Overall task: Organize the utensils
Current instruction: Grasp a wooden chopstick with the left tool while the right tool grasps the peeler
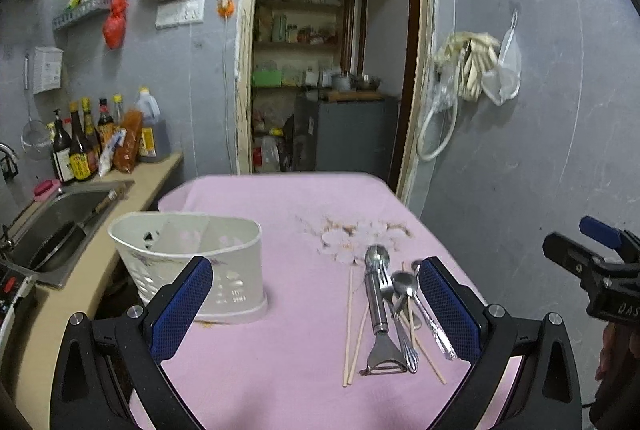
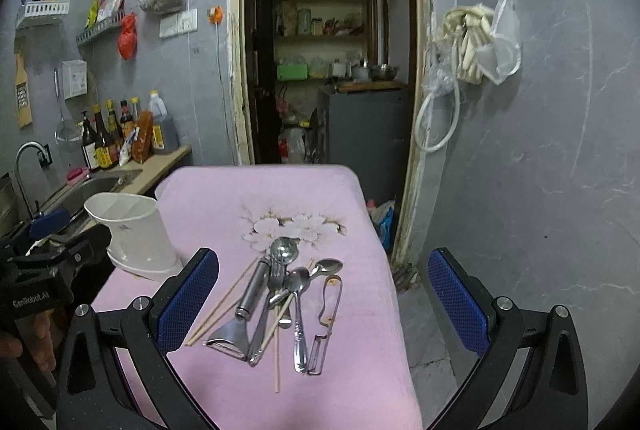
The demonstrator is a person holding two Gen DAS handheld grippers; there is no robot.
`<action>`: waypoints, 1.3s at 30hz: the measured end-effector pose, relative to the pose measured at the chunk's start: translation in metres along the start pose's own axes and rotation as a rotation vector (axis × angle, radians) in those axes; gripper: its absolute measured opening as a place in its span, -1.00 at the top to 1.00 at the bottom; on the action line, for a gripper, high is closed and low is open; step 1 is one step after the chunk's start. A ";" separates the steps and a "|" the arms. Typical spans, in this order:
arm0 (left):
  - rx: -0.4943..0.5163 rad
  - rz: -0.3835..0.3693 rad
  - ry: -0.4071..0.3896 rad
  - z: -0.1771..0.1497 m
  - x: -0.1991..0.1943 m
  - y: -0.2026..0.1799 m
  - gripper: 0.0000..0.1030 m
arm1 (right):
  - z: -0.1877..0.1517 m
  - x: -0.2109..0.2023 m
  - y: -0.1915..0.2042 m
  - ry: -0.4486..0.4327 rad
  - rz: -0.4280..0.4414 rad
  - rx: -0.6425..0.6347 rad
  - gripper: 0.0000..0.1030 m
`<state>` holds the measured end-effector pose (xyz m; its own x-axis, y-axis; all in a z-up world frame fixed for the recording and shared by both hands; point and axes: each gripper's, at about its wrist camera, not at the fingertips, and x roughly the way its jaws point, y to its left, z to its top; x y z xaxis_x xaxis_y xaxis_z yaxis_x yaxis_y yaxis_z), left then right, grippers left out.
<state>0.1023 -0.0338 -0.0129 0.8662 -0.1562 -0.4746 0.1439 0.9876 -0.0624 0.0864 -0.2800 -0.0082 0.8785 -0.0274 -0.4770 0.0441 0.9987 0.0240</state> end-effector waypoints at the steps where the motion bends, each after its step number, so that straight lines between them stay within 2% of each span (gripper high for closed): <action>1: -0.003 -0.011 0.011 0.000 0.007 -0.002 -1.00 | 0.002 0.008 -0.003 0.010 0.010 0.004 -0.98; 3: 0.002 -0.021 0.036 -0.002 0.021 -0.005 -0.98 | 0.002 0.023 -0.006 0.023 0.030 0.000 -0.94; 4: 0.005 -0.024 0.050 -0.003 0.028 -0.007 -0.94 | 0.002 0.031 -0.007 0.038 0.036 -0.003 -0.85; 6: 0.009 -0.039 0.082 -0.005 0.043 -0.013 -0.79 | 0.000 0.049 -0.008 0.072 0.058 -0.009 -0.67; 13: 0.021 -0.078 0.208 -0.021 0.089 -0.023 -0.47 | -0.009 0.099 -0.009 0.174 0.113 -0.012 -0.43; 15: 0.012 -0.084 0.238 -0.025 0.100 -0.023 -0.31 | -0.012 0.111 -0.007 0.201 0.128 -0.016 -0.34; 22: -0.009 -0.073 0.365 -0.039 0.141 -0.025 -0.02 | -0.030 0.152 -0.008 0.307 0.147 -0.006 0.00; 27: -0.010 -0.064 0.446 -0.047 0.169 -0.027 0.26 | -0.044 0.179 -0.006 0.380 0.155 -0.008 0.11; 29: -0.018 -0.060 0.467 -0.049 0.179 -0.027 0.29 | -0.048 0.188 -0.006 0.407 0.159 -0.011 0.13; 31: -0.027 -0.058 0.487 -0.050 0.189 -0.026 0.32 | -0.053 0.199 -0.004 0.437 0.150 -0.014 0.24; 39: -0.038 -0.055 0.532 -0.058 0.208 -0.023 0.43 | -0.068 0.230 -0.004 0.517 0.107 0.028 0.35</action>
<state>0.2510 -0.0877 -0.1611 0.4943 -0.1886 -0.8486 0.1562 0.9796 -0.1267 0.2561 -0.2873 -0.1774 0.5299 0.1058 -0.8414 -0.0137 0.9931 0.1163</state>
